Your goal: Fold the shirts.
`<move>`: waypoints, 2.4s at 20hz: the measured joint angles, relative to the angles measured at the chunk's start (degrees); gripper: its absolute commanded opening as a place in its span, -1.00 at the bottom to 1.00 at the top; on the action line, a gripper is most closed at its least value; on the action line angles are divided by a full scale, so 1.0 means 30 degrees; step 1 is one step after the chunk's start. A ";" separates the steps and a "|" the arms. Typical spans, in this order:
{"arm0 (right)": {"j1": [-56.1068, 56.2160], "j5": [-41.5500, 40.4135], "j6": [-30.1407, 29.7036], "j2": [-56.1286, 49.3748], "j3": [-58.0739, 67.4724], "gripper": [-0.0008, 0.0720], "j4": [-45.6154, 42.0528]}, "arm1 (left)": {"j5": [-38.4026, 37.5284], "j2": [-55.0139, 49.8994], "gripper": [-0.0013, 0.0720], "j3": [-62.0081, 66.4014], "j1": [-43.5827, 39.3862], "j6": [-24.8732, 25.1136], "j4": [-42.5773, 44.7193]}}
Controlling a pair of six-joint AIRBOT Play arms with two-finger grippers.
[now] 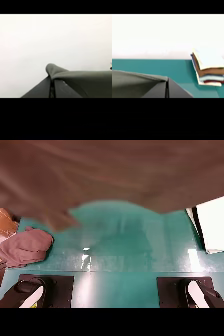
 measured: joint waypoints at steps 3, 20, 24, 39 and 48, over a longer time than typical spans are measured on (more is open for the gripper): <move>0.0189 0.1421 0.0000 -0.2076 0.0976 -0.94 0.0364 | -0.0517 -0.1224 -0.89 -0.1501 0.0000 -0.0058 0.0073; 0.7934 0.0495 0.0233 -1.5788 -0.3461 0.06 -0.4328 | 0.0787 -1.4426 0.23 -0.8597 0.0408 -0.0605 -0.1581; 0.6339 0.1377 -0.0546 -1.5540 -0.3745 0.06 -0.0423 | -0.1596 -1.4732 0.23 -0.7460 0.2251 -0.0415 -0.2637; 0.4029 0.0874 -0.2084 -0.6302 -1.7537 0.06 0.3752 | -0.5967 -1.4542 0.23 -1.5526 0.5362 0.1938 -0.6411; 0.4007 0.0576 -0.2127 -0.5348 -1.8382 0.06 0.3854 | -0.5690 -1.4214 -0.43 -1.6866 0.3636 0.1814 -0.5435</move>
